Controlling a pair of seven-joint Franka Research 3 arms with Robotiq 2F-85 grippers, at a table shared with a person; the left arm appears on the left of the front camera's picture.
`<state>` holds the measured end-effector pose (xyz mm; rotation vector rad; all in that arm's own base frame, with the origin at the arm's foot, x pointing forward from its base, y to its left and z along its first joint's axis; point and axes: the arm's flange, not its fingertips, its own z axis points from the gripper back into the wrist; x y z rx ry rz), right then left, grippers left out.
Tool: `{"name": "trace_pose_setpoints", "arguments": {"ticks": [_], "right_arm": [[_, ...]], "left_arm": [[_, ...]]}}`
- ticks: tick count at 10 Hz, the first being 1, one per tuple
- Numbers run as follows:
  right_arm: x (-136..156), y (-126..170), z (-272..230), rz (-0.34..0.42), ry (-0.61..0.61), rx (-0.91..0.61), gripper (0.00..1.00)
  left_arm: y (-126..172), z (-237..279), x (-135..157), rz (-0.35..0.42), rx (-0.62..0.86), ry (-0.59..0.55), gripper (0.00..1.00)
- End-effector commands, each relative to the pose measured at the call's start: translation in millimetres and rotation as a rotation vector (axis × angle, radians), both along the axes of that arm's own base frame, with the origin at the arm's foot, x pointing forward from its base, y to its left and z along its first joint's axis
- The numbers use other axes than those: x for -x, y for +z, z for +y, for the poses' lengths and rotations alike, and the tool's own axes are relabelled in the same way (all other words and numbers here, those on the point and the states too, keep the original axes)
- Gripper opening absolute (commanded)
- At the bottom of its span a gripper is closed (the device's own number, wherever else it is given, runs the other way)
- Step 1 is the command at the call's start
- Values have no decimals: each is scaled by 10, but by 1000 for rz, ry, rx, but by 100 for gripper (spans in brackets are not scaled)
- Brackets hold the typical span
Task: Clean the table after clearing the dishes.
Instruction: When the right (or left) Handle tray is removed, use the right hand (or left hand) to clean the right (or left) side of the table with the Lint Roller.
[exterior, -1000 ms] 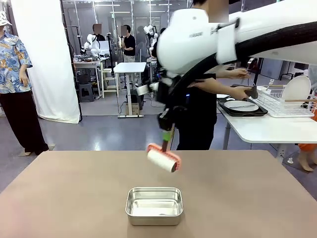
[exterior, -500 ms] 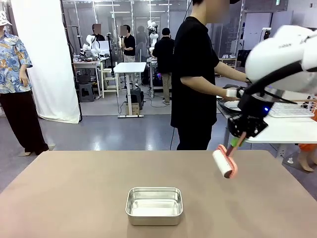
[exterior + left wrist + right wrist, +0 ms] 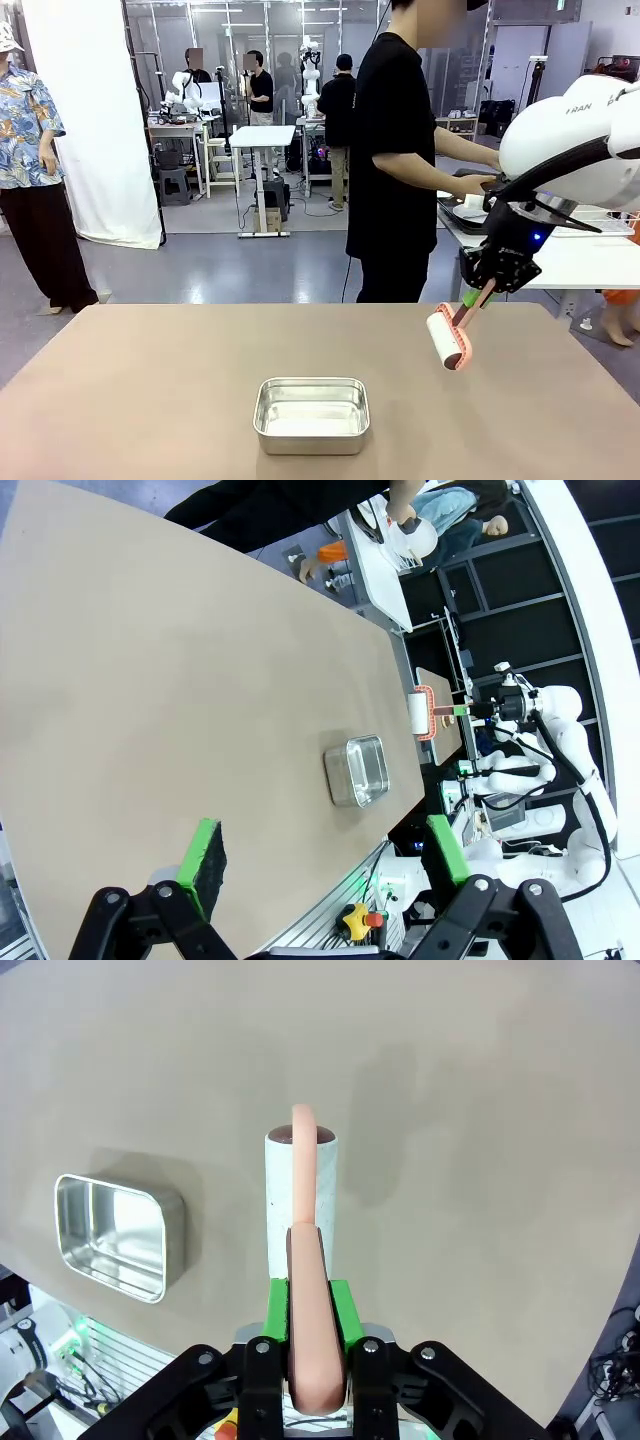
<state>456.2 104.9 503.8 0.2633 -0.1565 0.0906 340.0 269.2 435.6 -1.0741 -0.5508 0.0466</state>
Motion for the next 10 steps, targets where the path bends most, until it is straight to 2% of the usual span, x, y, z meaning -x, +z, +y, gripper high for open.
{"name": "trace_pose_setpoints", "arguments": {"ticks": [1, 3, 4, 5, 7, 9, 10], "right_arm": [[20, 63, -25, -6, 14, 19, 21], [0, 13, -7, -3, 2, 7, 21], [-245, -50, -16, 109, 20, -169, 21], [-450, -163, 11, 132, -19, -153, 21], [-770, -481, 103, 222, -69, -219, 21], [-831, -801, 178, 252, -74, -319, 21], [-833, -915, 199, 297, -59, -378, 21]], "left_arm": [[4, 9, 36, -14, 4, 1, 100], [4, 9, 36, -14, 4, 1, 100], [4, 9, 36, -14, 4, 1, 100], [4, 9, 36, -14, 4, 1, 100], [4, 9, 36, -14, 4, 1, 100], [4, 9, 36, -14, 4, 1, 100], [4, 9, 36, -14, 4, 1, 100]]}}
